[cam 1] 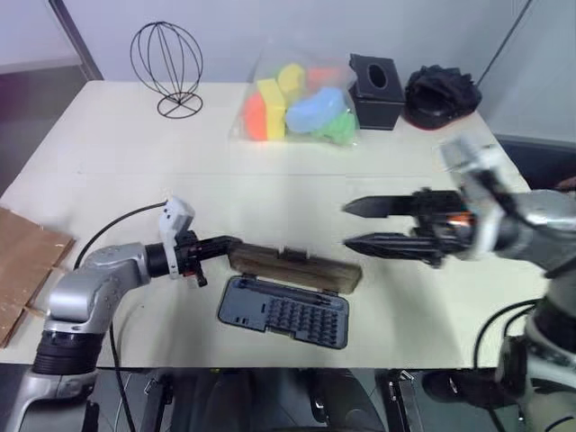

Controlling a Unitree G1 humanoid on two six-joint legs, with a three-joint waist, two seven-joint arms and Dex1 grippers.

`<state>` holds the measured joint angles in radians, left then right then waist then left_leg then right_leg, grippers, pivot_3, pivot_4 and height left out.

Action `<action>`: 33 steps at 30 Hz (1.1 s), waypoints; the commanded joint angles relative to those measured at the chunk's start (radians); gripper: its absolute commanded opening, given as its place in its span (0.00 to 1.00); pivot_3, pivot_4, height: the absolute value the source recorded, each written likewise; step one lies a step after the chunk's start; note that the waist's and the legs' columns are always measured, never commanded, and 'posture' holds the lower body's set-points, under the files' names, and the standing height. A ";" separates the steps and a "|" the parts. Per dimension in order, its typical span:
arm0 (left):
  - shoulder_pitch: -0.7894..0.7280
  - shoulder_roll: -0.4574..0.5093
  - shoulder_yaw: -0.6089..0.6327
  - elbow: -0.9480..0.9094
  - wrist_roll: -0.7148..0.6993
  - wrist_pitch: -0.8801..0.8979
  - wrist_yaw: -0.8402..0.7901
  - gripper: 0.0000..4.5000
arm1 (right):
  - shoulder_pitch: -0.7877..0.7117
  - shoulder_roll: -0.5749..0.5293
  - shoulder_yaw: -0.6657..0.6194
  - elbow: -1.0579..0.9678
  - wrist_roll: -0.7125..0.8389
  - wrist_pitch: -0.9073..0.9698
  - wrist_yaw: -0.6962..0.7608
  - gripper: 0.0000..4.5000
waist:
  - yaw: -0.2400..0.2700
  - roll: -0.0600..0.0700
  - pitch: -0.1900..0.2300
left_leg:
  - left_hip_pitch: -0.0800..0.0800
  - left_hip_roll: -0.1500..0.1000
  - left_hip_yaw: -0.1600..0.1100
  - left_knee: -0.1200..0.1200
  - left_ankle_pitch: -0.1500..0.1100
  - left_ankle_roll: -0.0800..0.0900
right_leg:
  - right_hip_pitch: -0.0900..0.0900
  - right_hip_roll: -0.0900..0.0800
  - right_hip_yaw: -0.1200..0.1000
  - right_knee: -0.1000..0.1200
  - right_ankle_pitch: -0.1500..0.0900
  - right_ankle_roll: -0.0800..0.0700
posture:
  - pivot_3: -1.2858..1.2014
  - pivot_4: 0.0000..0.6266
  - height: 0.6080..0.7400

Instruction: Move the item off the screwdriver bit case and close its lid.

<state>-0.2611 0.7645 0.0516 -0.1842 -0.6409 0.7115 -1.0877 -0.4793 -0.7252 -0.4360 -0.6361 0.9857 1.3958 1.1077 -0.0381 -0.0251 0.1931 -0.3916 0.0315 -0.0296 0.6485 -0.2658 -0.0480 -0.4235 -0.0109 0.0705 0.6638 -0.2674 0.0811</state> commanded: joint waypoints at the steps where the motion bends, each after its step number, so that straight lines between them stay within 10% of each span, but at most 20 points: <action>1: 0.059 0.101 -0.050 -0.033 0.072 -0.099 -0.134 0.00 | 0.119 -0.042 0.039 -0.125 0.037 -0.057 -0.035 0.65 | -0.006 0.003 0.000 | 0.000 0.000 0.001 0.000 0.000 0.000 | -0.001 0.000 0.001 0.000 0.000 0.000 | 0.52 0.24 0.98; 7: 0.007 0.119 -0.061 0.106 0.174 -0.246 -0.153 0.00 | 0.277 -0.086 0.217 -0.265 -0.074 -0.165 -0.203 0.65 | -0.002 0.002 0.000 | 0.000 0.000 0.002 0.001 0.000 0.000 | -0.002 0.001 0.003 0.000 -0.002 -0.003 | 0.52 0.24 0.98; 14: -0.260 0.022 -0.094 0.181 0.138 -0.133 -0.150 0.00 | 0.373 0.005 0.570 -0.352 -0.263 -0.262 -0.467 0.03 | 0.004 -0.001 0.000 | -0.003 0.000 0.002 0.005 0.000 0.000 | -0.002 0.000 0.003 -0.001 -0.001 0.002 | 0.52 0.24 0.98; 21: -0.393 -0.100 -0.335 0.302 0.264 -0.229 -0.310 0.00 | 0.290 0.095 0.946 -0.250 -0.487 -0.314 -0.622 0.01 | -0.010 -0.001 -0.001 | -0.002 -0.001 0.002 0.005 0.000 0.000 | -0.002 0.001 0.003 0.000 -0.001 0.002 | 0.52 0.24 0.98; 33: -0.381 -0.203 -0.506 0.408 0.413 -0.383 -0.444 0.00 | 0.179 0.076 1.140 -0.179 -0.764 -0.288 -0.829 0.01 | -0.004 -0.002 -0.001 | -0.003 -0.001 0.001 0.005 0.000 0.000 | -0.002 0.001 0.002 0.001 -0.001 0.002 | 0.52 0.24 0.98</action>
<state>-0.6635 0.5642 -0.4106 0.2615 -0.2257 0.3196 -1.4658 -0.2902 -0.6207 0.7190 -0.8484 0.3387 1.1372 0.3585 -0.0421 -0.0268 0.1917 -0.3943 0.0309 -0.0289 0.6537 -0.2657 -0.0477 -0.4251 -0.0102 0.0727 0.6644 -0.2684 0.0826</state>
